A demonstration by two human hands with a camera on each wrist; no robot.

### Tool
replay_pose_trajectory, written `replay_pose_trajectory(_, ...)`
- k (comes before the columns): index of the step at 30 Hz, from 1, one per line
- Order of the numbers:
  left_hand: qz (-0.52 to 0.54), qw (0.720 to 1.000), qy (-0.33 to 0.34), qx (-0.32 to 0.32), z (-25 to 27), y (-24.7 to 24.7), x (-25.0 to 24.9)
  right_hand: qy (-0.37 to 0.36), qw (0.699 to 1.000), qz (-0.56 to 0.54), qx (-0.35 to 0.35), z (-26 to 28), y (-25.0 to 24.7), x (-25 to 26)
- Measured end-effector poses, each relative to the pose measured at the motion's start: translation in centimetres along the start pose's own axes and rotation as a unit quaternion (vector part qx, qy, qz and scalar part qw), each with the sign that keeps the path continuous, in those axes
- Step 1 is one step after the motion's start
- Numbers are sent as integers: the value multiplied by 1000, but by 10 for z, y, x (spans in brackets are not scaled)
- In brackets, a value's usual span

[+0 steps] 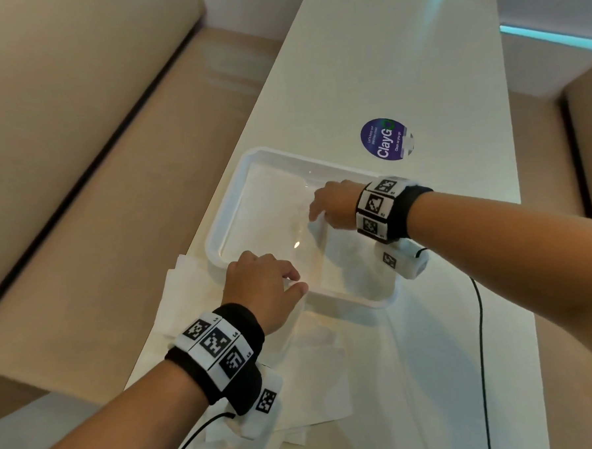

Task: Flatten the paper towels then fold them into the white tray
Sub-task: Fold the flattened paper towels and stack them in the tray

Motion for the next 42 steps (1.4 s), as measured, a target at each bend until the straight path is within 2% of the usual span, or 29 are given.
replay_pose_trajectory(5, -2, 1000, -2, -2, 0, 0, 1, 10, 1000, 5, 21, -8, 1, -10)
replay_pose_trajectory(11, 2, 1000, 2, 4, -1, 0, -1, 14, 998, -57, -4, -4, -7, -10)
replay_pose_trajectory(14, 35, 999, 5, 5, 2, -6, -2, 9, 995, -97, -36, 10, -25, 0)
replay_pose_trajectory(18, 112, 993, -1, -42, 12, -33, 14, -30, 987, -140, -79, 47, -55, 37)
replay_pose_trajectory(20, 146, 988, 0, -44, 24, -39, 29, -56, 981, -162, -86, 73, -57, 63)
replay_pose_trajectory(22, 158, 987, 0, -30, 38, -36, 46, -83, 977, -180, -77, 99, -47, 89)
replay_pose_trajectory(25, 119, 992, 12, 38, 63, -11, 66, -101, 973, -205, -44, 132, -12, 118)
replay_pose_trajectory(28, 64, 994, 44, 80, 83, 16, 74, -75, 978, -193, -13, 151, 33, 129)
replay_pose_trajectory(31, 20, 994, 73, 79, 89, 32, 72, -25, 982, -185, -40, 159, 57, 125)
replay_pose_trajectory(34, 18, 993, 85, 77, 84, 40, 63, 33, 981, -181, -61, 161, 72, 113)
replay_pose_trajectory(38, 31, 994, 88, 63, 76, 47, 53, 104, 966, -234, -41, 155, 92, 97)
replay_pose_trajectory(42, 59, 995, 71, 41, 73, 46, 51, 126, 945, -301, -23, 148, 105, 93)
Point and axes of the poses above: each hand's wrist, its own z-axis away from the middle knuckle, its own y-axis out of the palm, x = y × z, the point moved 10 cm from there along -z, towards the middle knuckle, and after that the axes turned 3 degrees about -x, right-handed, at the moved point
